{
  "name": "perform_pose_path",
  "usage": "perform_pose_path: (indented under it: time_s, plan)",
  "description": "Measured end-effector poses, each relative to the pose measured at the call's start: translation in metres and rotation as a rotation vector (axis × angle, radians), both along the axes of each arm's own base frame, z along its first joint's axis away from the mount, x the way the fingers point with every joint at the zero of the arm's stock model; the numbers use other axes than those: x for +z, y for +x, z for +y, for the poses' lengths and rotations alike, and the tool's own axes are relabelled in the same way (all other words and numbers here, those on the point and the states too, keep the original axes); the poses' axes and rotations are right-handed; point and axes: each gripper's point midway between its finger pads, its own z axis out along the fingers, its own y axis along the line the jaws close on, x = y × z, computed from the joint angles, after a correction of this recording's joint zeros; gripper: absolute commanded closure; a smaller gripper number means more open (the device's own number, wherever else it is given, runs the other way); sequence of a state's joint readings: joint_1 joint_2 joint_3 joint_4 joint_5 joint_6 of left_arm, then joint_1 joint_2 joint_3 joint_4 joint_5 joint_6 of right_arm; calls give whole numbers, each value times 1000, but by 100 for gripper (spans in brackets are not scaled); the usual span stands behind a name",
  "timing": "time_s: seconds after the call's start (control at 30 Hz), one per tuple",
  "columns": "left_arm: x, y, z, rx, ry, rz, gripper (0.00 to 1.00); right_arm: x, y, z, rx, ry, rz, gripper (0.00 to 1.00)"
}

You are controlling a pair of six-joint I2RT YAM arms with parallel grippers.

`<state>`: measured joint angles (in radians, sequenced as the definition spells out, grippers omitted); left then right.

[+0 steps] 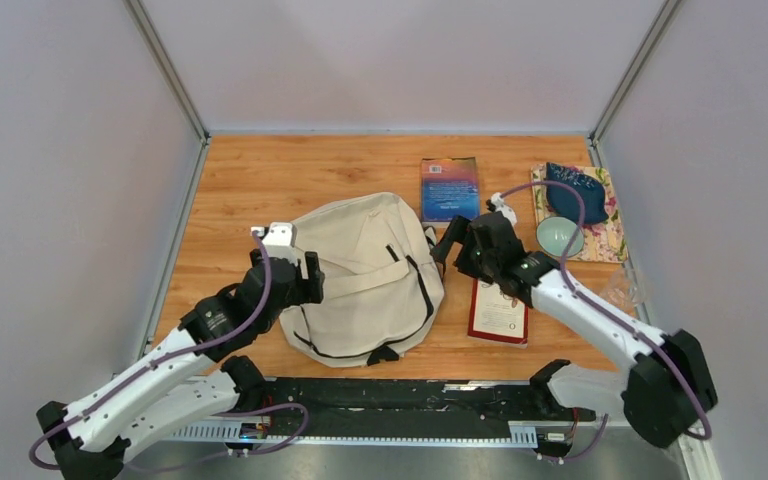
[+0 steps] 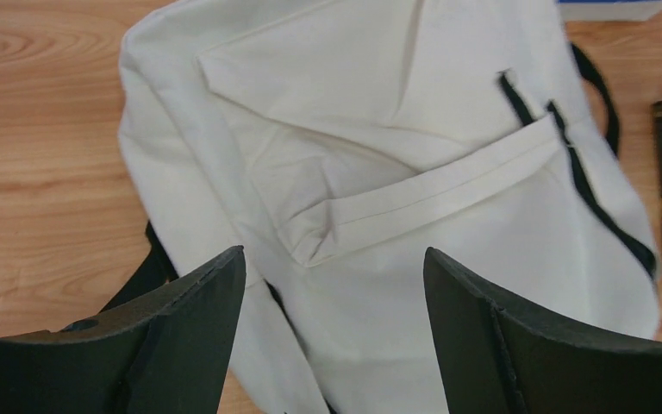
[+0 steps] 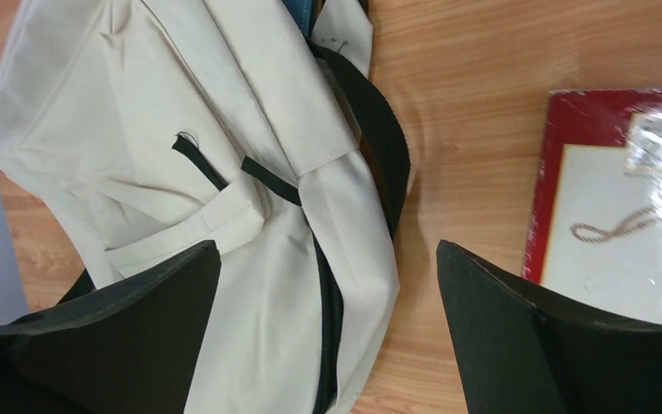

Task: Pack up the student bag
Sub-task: Place the book in the student bag, then adjust the student bag at the center of the board.

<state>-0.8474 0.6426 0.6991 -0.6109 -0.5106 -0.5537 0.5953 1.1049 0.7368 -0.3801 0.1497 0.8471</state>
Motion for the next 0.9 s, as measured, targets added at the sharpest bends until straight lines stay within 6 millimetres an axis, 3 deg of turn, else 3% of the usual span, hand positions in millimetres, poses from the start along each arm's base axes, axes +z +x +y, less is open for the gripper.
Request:
perform_pose_path:
  time_s: [0.1, 0.27, 0.33, 0.43, 0.47, 0.5, 0.53, 0.57, 0.6, 0.63, 0.7, 0.73, 0.77, 0.9]
  plan:
    - [-27, 10, 15, 83, 60, 79, 17, -14, 19, 17, 73, -7, 64, 1]
    - [-103, 8, 64, 264, 29, 305, 16, -43, 47, 45, 192, 15, 163, 4]
    - [-114, 8, 78, 326, -3, 344, 16, -56, 51, 53, 233, 24, 199, 7]
    - [-134, 2, 77, 319, -72, 413, 16, -74, 49, 63, 292, 44, 255, 18]
    - [-141, 1, 73, 303, -95, 435, 16, -79, 47, 65, 310, 52, 270, 35]
    - [-146, 0, 68, 283, -114, 451, 20, -82, 45, 66, 323, 57, 280, 42]
    - [-152, -1, 61, 259, -140, 468, 29, -82, 44, 68, 336, 67, 285, 49]
    - [-156, -2, 58, 246, -153, 481, 37, -83, 43, 71, 350, 81, 291, 64]
    - [-160, -4, 55, 235, -164, 495, 49, -82, 43, 72, 362, 88, 289, 72]
    - [-163, -4, 55, 234, -170, 506, 68, -80, 42, 75, 378, 100, 285, 78]
    - [-162, -1, 50, 226, -198, 506, 78, -75, 41, 80, 409, 116, 277, 89]
    - [-159, 3, 47, 213, -214, 491, 92, -70, 42, 84, 428, 128, 270, 94]
    - [-157, 5, 45, 206, -227, 480, 100, -64, 42, 90, 448, 133, 259, 100]
    - [-154, 8, 43, 202, -239, 465, 100, -30, 43, 117, 544, 161, 204, 100]
